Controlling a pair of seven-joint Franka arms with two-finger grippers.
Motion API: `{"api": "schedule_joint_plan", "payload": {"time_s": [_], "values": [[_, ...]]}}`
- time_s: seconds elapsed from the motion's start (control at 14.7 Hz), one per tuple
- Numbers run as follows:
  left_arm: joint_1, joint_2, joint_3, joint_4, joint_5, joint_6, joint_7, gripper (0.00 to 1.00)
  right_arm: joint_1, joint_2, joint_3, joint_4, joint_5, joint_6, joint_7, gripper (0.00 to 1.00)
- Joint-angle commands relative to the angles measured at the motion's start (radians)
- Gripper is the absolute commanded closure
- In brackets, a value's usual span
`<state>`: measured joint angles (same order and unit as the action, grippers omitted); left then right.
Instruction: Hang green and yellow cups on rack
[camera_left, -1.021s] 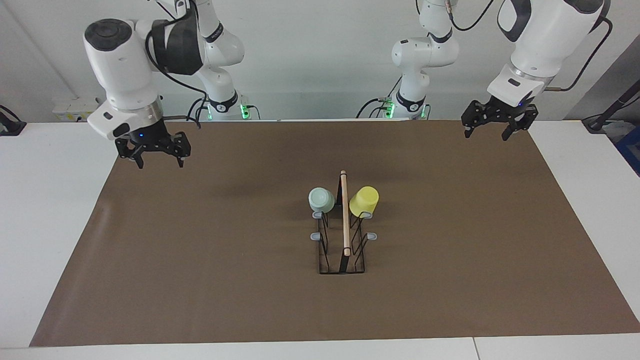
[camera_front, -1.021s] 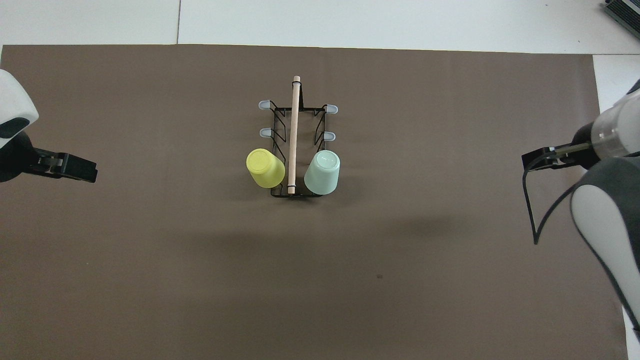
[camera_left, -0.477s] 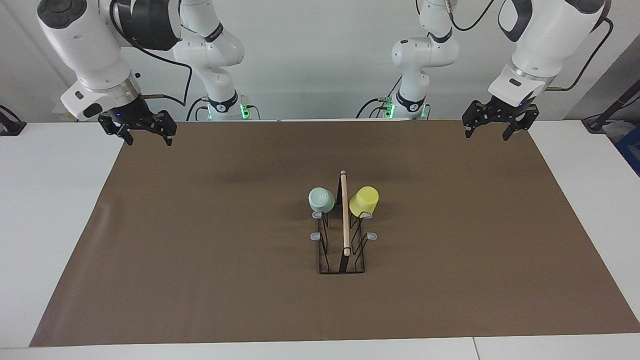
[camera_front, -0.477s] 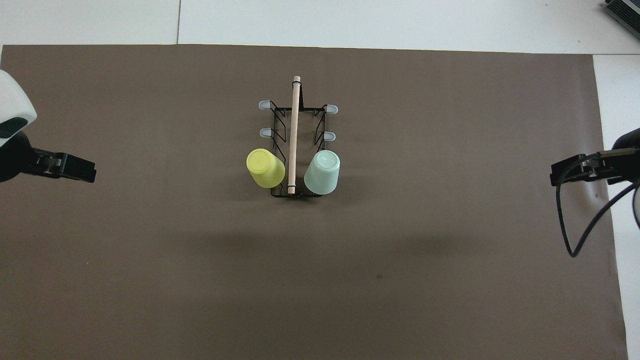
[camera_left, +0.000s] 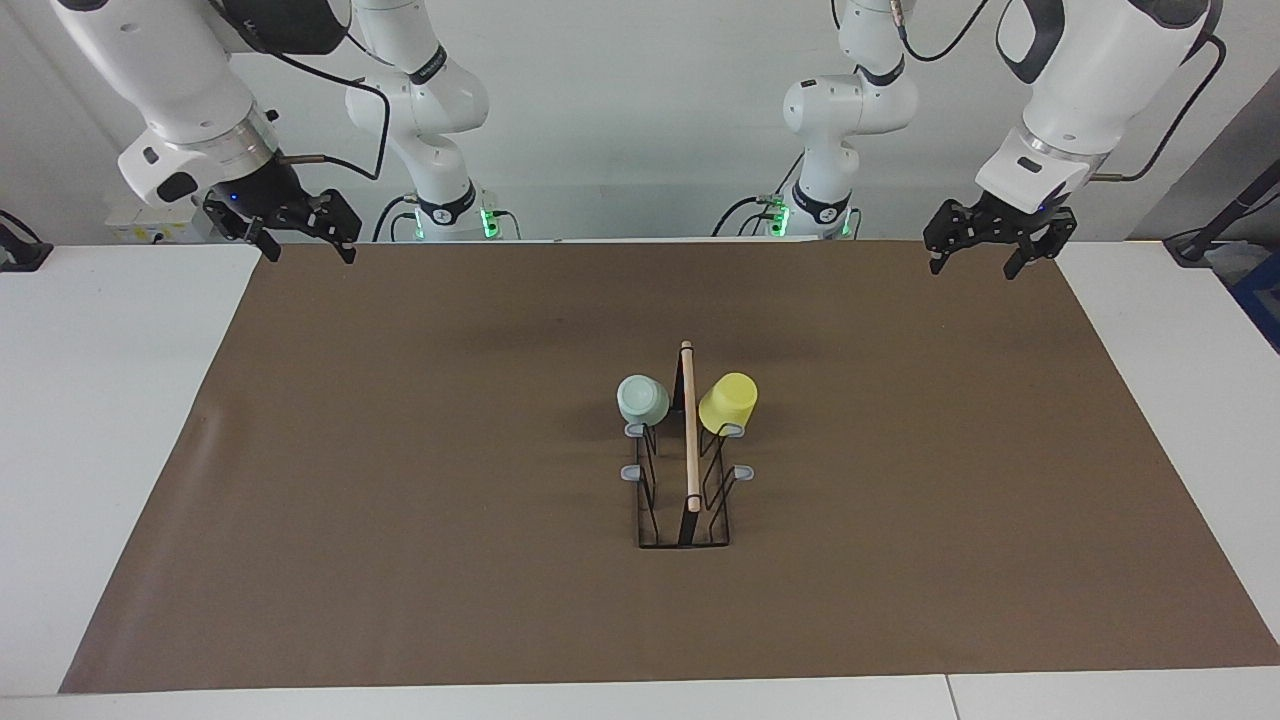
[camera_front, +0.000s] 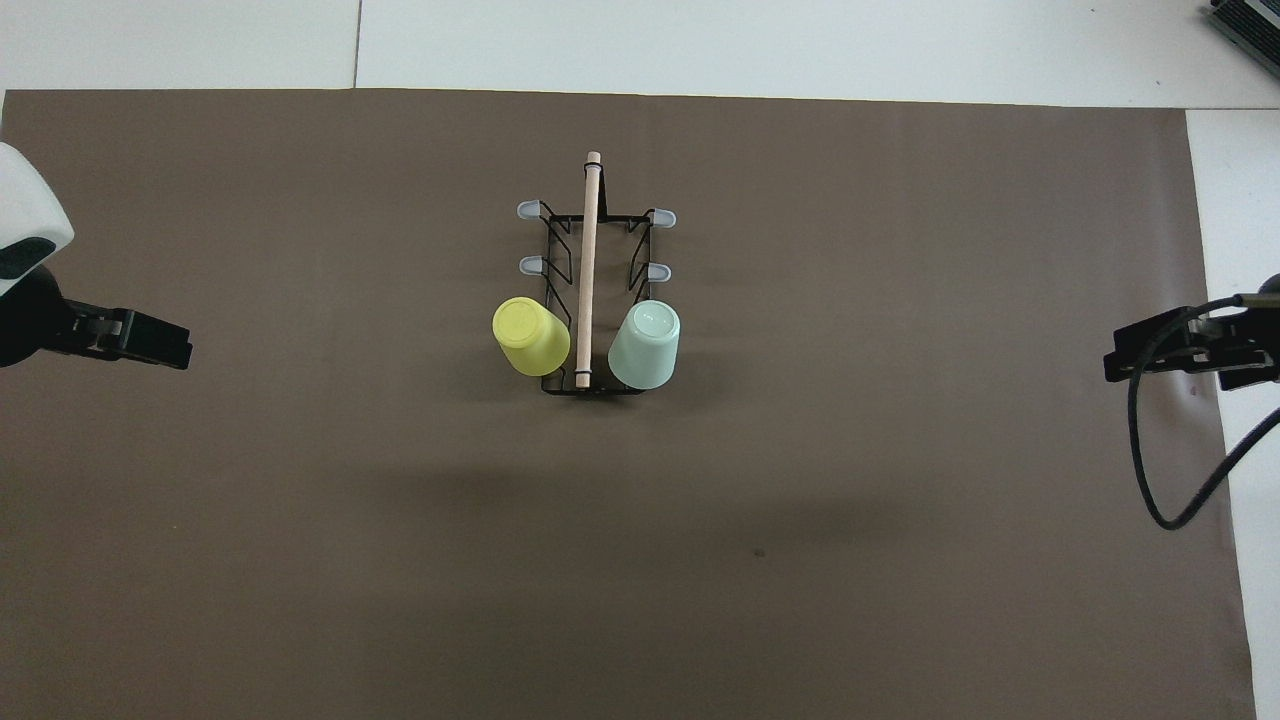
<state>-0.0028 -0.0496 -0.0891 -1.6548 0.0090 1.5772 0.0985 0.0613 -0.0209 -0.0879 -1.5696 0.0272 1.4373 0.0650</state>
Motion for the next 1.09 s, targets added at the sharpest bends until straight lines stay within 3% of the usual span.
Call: {"api": "schedule_joint_plan", "payload": {"time_s": [0.0, 1.02], "values": [[0.01, -0.026, -0.008, -0.022, 0.011, -0.006, -0.011, 0.0, 0.009, 0.009, 0.008, 0.008, -0.013, 0.0, -0.002, 0.0], [0.01, -0.024, -0.008, -0.022, 0.009, -0.005, -0.011, 0.0, 0.018, 0.009, 0.02, 0.016, -0.087, 0.048, 0.004, 0.0]]}}
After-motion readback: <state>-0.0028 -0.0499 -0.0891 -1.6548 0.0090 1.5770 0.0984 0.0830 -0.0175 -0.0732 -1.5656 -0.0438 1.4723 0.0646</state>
